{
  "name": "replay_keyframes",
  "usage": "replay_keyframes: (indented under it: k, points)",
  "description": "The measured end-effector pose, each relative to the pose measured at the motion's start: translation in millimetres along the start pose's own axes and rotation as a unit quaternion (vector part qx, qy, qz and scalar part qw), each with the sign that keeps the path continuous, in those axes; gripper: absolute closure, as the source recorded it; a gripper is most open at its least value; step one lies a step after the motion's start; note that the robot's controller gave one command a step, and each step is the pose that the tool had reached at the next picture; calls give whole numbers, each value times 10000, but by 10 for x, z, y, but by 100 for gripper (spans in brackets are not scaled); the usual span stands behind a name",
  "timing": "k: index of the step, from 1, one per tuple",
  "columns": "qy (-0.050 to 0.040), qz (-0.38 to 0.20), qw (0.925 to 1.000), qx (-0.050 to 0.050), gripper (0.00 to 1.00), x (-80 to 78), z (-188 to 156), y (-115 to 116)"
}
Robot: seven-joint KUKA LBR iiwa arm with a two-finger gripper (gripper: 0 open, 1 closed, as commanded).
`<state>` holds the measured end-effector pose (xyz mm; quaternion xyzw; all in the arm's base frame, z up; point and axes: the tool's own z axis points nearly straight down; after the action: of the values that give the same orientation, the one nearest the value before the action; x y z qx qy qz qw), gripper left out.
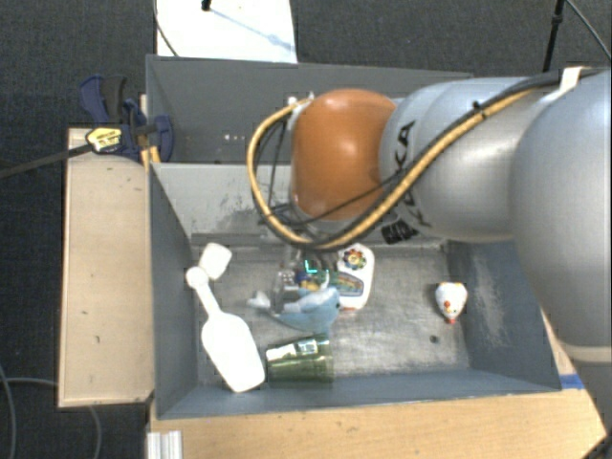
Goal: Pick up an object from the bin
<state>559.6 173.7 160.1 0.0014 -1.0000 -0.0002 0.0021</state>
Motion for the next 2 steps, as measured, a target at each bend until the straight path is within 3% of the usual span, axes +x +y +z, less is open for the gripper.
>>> replay_keyframes:
  k: [1,2]
  points:
    - [-32,22,10000,-5,0,-20,-31,-6]
    - [-48,-524,9986,-3,0,35,602,-548]
